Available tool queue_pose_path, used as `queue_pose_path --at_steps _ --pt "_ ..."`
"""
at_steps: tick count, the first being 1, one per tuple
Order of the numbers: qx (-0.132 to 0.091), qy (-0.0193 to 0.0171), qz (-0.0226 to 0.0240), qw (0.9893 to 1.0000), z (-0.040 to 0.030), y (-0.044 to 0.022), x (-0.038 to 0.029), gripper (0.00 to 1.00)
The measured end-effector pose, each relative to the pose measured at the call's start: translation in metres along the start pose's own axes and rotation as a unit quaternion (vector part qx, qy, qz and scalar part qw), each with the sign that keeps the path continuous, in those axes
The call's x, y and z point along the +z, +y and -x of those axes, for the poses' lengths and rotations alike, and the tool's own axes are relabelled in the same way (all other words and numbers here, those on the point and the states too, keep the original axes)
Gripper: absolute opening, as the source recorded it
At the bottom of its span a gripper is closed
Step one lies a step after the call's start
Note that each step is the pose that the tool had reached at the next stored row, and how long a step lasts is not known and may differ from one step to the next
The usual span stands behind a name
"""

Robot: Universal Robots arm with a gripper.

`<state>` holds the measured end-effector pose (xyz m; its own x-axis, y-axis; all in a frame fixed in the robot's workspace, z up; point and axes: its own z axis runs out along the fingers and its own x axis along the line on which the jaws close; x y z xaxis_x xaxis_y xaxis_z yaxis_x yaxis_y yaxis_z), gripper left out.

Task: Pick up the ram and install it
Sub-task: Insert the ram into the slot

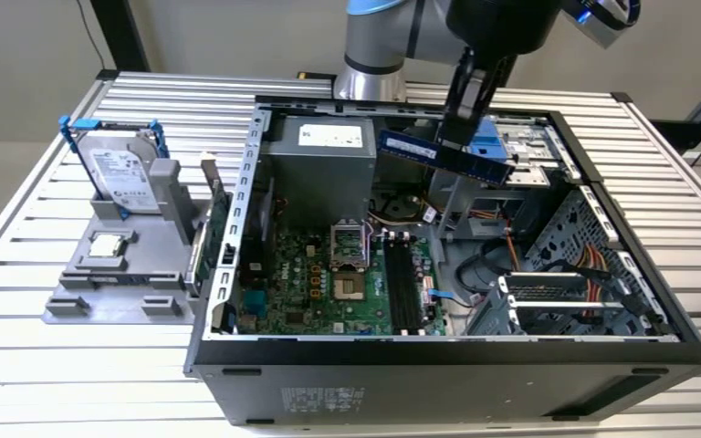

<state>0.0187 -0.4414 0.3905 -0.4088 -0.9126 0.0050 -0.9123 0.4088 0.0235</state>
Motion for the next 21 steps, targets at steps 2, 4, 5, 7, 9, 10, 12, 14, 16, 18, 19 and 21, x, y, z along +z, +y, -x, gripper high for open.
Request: queue_pose_path --at_steps 2,4,5,7,9,10,12,14,16,18,19,21 --pt "0.005 -0.0001 0.0000 1.0000 0.0000 0.0000 0.0000 0.00" --pt "0.010 -0.0003 0.0001 0.9999 0.0000 0.0000 0.0000 0.00" --pt "0.013 -0.0003 0.0001 0.9999 0.0000 0.0000 0.0000 0.00" --pt "0.020 -0.0005 0.0001 0.9998 0.0000 0.0000 0.0000 0.00" --pt "0.027 -0.0006 0.0001 0.9996 0.0000 0.0000 0.0000 0.00" --pt "0.031 -0.0007 0.0001 0.9995 0.0000 0.0000 0.0000 0.00" --pt "0.037 -0.0009 0.0002 0.9993 0.0000 0.0000 0.0000 0.00" --pt "0.044 -0.0010 0.0002 0.9990 0.0000 0.0000 0.0000 0.00" --pt "0.052 -0.0012 0.0003 0.9986 0.0000 0.0000 0.0000 0.00" --pt "0.060 -0.0014 0.0003 0.9982 0.0000 0.0000 0.0000 0.00" --pt "0.064 -0.0015 0.0003 0.9980 0.0000 0.0000 0.0000 0.00" --pt "0.071 -0.0017 0.0004 0.9975 0.0000 0.0000 0.0000 0.00"
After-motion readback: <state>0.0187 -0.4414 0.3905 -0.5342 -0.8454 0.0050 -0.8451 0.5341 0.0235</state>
